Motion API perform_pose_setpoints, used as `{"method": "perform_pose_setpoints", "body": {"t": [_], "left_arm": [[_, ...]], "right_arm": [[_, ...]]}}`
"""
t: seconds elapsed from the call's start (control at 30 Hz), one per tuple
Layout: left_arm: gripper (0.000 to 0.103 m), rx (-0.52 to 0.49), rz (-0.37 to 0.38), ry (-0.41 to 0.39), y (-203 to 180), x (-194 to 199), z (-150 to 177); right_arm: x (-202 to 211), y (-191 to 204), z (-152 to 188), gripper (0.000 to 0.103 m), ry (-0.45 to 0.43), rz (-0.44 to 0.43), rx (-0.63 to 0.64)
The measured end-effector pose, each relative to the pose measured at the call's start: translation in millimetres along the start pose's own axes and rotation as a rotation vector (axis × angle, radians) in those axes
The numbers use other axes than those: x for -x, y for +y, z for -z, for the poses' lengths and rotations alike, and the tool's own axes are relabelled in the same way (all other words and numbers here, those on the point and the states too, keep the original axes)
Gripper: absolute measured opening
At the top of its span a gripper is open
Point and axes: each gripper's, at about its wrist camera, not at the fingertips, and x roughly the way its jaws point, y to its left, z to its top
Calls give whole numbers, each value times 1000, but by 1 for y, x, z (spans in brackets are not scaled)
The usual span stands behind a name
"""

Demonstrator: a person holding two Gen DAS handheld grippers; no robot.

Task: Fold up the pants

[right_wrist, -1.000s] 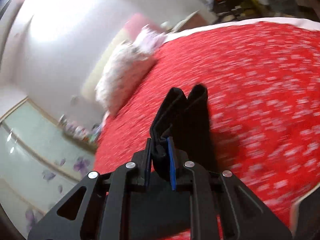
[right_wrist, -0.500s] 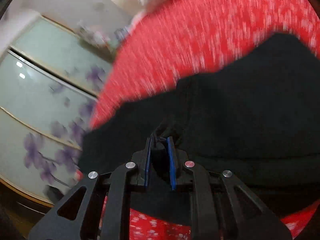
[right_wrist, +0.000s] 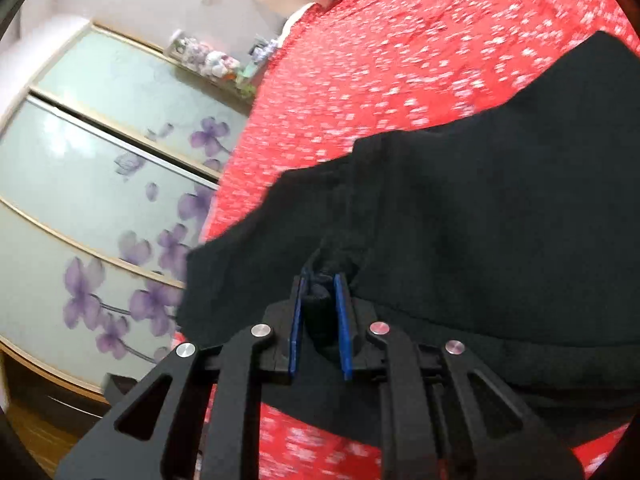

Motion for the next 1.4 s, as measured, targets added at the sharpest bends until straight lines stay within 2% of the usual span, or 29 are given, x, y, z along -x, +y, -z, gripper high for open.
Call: {"method": "perform_pose_setpoints", "body": {"t": [0.17, 0.27, 0.4, 0.47, 0.53, 0.6, 0.67, 0.73, 0.8, 0.83, 0.9, 1.0, 1.07, 1.13, 1.23, 1.3, 1.4], "left_arm": [[101, 0, 0, 0, 0, 0, 0], [101, 2, 2, -1, 0, 0, 0], [101, 3, 3, -1, 0, 1, 0], [101, 5, 6, -2, 0, 0, 0], [101, 7, 8, -2, 0, 0, 0], [101, 7, 7, -2, 0, 0, 0], [101, 8, 8, -2, 0, 0, 0], [101, 8, 8, -2, 0, 0, 0], [101, 9, 10, -1, 0, 0, 0], [101, 12, 13, 0, 0, -1, 0], [101, 22, 22, 0, 0, -1, 0], [101, 46, 70, -14, 5, 4, -2], [101, 48, 92, 17, 9, 12, -8], [101, 80, 83, 23, 19, 24, -15], [101, 195, 127, 54, 51, 38, -34], [101, 290, 144, 101, 77, 36, -52], [101, 379, 133, 122, 103, 32, -73]], "right_arm": [[-22, 25, 7, 16, 15, 10, 56], [-39, 22, 19, 16, 61, 70, 78], [-49, 24, 32, 17, 110, 147, 191], [-49, 33, 35, 27, 142, 166, 262], [-48, 40, 37, 59, 174, 154, 291], [-38, 48, 36, 75, 153, 106, 290], [-28, 48, 32, 76, 100, 31, 255], [-33, 36, 29, 78, 113, 6, 176], [-54, 21, 32, 77, 193, 38, 142], [-53, 24, 34, 77, 182, 44, 190], [-47, 30, 37, 77, 191, 43, 198], [-19, 30, 38, 77, 153, -29, 172], [14, 31, 47, 82, 56, -53, 242], [39, 27, 58, 91, -43, -56, 310], [65, 12, 70, 91, -143, -77, 371], [70, -1, 74, 91, -161, -83, 363], [62, -11, 67, 91, -134, -126, 292]]}}
